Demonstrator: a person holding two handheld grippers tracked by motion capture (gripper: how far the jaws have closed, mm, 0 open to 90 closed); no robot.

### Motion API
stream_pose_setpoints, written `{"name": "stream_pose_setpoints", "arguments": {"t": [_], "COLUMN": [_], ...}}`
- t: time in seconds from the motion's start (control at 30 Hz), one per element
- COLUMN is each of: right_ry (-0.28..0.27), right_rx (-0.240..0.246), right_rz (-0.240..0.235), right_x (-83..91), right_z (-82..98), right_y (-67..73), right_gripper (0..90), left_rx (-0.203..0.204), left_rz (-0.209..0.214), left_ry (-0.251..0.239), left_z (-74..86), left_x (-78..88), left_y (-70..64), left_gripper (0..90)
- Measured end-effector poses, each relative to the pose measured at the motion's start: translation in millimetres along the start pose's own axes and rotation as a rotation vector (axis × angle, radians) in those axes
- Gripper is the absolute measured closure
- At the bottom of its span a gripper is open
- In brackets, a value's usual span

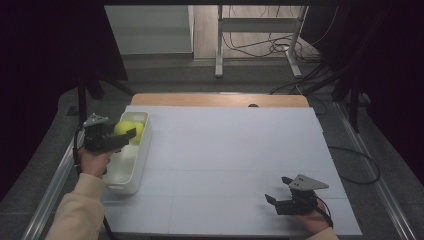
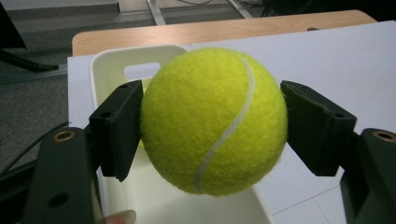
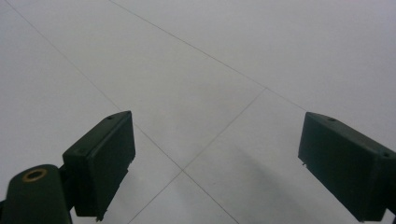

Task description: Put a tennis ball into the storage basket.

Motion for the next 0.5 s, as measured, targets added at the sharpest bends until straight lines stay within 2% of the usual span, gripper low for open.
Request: {"name": "stream_pose_setpoints", "arguments": {"t": [0.5], "right_ry": [0.000], "right_rx": [0.002], "right_rz": [-0.004], "right_x": [-0.3], "right_z": [0.2], "right_y": [0.2], "right_gripper": [11.2], "left_rx": [0.016], "left_rz": [-0.006], "left_ry": [0.121], "left_z": [4.4], "left_x": [-17.7], "left_y": [8.1], "left_gripper": [26.0]}}
Point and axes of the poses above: each handheld gripper's, and its own axes: x roughly backward along the jaws, z roughly out of its underside, y roughly to its left, the point moved 2 cm from there along -x, roughly forward along the jaws, and after that the axes turned 3 degrees about -x, right-handed, at the moved point
